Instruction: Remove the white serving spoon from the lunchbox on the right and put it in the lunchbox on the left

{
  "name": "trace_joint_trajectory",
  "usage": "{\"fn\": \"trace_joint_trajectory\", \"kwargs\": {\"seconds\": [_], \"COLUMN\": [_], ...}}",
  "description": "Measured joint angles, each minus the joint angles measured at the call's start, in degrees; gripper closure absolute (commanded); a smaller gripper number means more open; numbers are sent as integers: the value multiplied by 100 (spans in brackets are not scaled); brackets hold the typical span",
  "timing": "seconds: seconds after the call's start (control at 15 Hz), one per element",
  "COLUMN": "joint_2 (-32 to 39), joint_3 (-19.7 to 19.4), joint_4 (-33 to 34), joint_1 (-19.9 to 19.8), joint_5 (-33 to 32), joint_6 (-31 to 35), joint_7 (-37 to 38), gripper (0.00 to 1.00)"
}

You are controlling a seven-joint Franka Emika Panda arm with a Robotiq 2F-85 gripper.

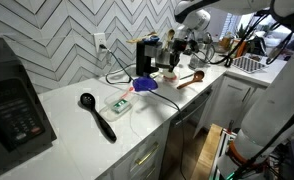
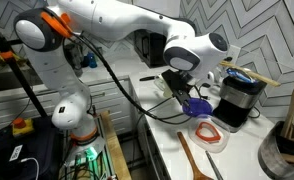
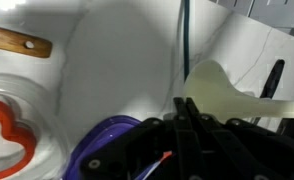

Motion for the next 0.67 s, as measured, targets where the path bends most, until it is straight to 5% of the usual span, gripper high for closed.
{"fn": "trace_joint_trajectory", "kwargs": {"seconds": [0.33, 0.67], "joint_2": [-1188, -1354], "joint_3": [226, 262], "joint_4": [-1024, -1232], "joint_1": [555, 628], "joint_5": [169, 132], "joint_6": [378, 477], "joint_7": [105, 128], "gripper": [97, 99]}}
